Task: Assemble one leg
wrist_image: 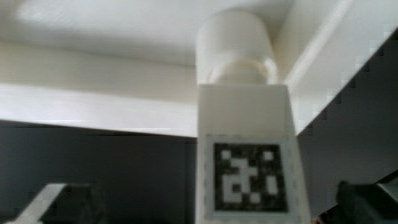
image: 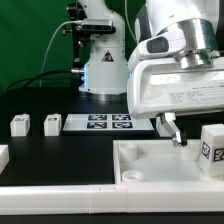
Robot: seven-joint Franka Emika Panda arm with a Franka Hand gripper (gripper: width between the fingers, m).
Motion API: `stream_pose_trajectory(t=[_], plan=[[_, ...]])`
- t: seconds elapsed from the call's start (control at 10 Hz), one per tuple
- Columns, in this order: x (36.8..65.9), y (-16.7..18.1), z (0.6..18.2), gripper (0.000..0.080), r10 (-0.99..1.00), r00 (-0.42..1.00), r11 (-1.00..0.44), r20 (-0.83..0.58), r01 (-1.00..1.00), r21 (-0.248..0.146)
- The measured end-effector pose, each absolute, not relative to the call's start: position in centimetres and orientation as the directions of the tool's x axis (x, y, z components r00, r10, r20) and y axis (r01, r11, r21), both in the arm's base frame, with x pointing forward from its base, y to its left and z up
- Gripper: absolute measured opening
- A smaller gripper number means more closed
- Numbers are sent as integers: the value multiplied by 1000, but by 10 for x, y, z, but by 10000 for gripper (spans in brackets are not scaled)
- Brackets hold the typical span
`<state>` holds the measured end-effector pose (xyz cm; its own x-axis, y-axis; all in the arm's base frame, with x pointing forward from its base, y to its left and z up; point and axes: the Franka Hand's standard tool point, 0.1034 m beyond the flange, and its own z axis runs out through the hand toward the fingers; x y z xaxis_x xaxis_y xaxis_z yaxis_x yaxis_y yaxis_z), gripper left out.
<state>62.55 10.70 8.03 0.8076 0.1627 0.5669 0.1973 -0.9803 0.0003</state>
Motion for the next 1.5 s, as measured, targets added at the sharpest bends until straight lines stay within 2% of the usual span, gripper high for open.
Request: stream_pose_trajectory(t=[0.3,0.7,0.9,1.1,1.2,1.5], plan=[[627,104,97,649,159,808,-981,567,193,-1],[623,109,92,649,170,854,-979,492,205,-19],[619,121,97,649,189,956,-974,223,212,-82],[616,121,100,649,218,976,-970,-4,216,-113],[636,119,101,649,209,976,-971,65,215,-104],[636,117,97,649,205,976,-972,71,212,-102]])
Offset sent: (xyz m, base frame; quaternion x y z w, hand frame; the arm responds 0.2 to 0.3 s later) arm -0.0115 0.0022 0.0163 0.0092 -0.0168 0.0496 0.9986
